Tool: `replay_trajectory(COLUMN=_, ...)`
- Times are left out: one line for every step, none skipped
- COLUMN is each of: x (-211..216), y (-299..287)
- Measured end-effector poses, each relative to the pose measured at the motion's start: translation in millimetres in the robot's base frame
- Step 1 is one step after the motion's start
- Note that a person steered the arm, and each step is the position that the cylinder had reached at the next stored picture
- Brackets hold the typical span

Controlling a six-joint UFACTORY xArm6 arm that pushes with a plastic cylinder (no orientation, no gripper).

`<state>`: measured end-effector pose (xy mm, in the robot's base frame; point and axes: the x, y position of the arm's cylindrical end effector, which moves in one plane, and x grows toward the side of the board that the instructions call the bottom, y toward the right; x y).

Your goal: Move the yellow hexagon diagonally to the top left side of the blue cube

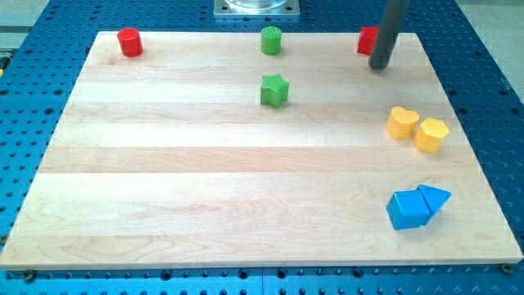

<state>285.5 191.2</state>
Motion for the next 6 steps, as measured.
replay_trajectory(x=34, y=-50)
replay_trajectory(x=77, y=-71)
replay_trajectory(x=101, y=12)
replay_trajectory(x=75, y=66)
replay_trajectory(x=148, y=94)
replay_trajectory(x=159, y=76)
